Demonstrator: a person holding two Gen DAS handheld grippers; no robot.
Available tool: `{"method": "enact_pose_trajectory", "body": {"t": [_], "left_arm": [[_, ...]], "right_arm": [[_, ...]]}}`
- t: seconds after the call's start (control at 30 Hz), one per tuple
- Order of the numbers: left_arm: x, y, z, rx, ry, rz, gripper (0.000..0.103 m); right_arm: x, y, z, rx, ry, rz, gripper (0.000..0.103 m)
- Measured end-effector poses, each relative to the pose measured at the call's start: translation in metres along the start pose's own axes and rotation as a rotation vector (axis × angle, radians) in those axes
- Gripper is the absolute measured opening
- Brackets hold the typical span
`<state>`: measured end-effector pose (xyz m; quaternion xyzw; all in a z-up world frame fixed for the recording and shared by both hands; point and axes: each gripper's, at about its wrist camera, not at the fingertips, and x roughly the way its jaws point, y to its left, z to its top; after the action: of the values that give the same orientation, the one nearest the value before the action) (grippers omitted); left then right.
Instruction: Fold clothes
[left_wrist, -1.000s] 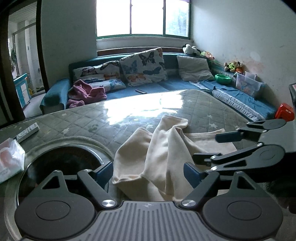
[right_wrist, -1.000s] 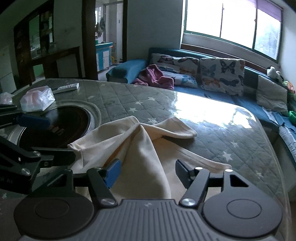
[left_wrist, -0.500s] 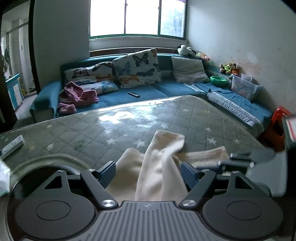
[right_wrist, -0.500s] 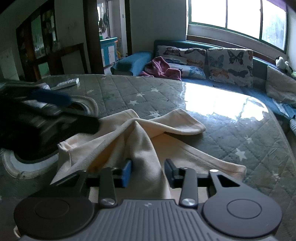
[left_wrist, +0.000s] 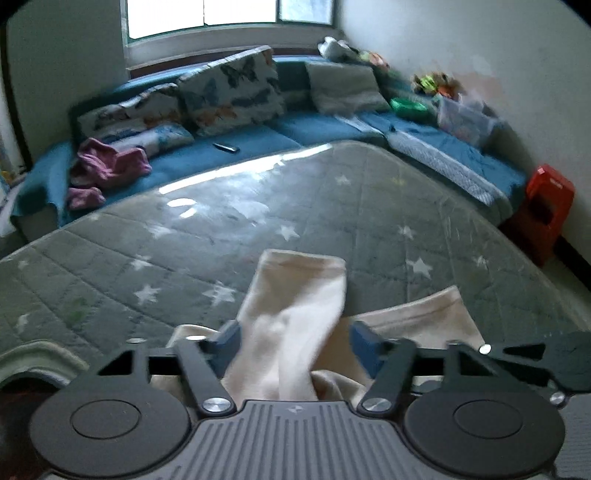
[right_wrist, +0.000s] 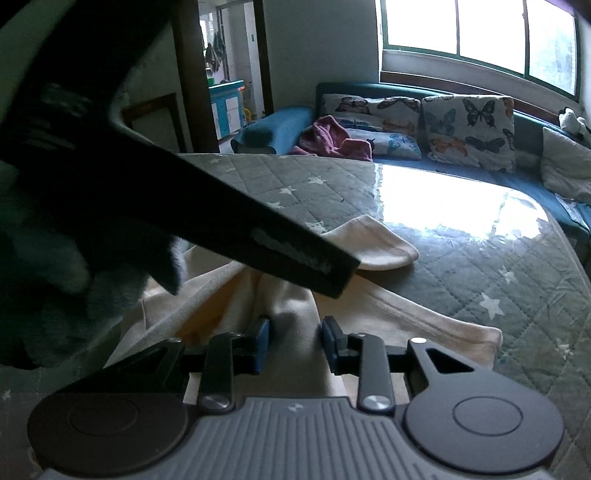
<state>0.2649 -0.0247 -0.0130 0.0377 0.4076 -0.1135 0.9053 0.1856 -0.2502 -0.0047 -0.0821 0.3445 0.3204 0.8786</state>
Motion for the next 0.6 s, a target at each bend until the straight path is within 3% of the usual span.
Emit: {"method": "enact_pose_trajectory", "body": {"t": [0.03,0.07,0.1,0.23,0.37,0.6], "left_arm": [[0.004,0.001,-0.001,0.003,0.012,-0.002,0.041],[0.006,0.003,-0.001,-0.006,0.018,-0.007,0.021],[0.007,0.007,-0.001,-0.026,0.02,-0.016,0.016],[-0.004,0.023,-0.003,-0.102,-0.021,-0.032,0.006],[-0.025,0.042,-0.008,-0.176,-0.083,-0.026,0.003],[-0.079,0.074,-0.022,-0.275,-0.177,0.023,0.003]], "right_arm": [[0.001,0.0,0.0,-0.004,-0.002,0.0,0.029],[0.001,0.0,0.0,-0.007,-0.004,-0.001,0.029],[0.002,0.0,0.0,-0.011,-0.007,-0.003,0.029],[0.001,0.001,0.0,-0.009,-0.023,-0.012,0.019],[-0.013,0.002,-0.001,-0.002,-0.051,-0.039,0.008],[-0.049,0.002,-0.004,0.013,-0.107,-0.103,0.007]]}}
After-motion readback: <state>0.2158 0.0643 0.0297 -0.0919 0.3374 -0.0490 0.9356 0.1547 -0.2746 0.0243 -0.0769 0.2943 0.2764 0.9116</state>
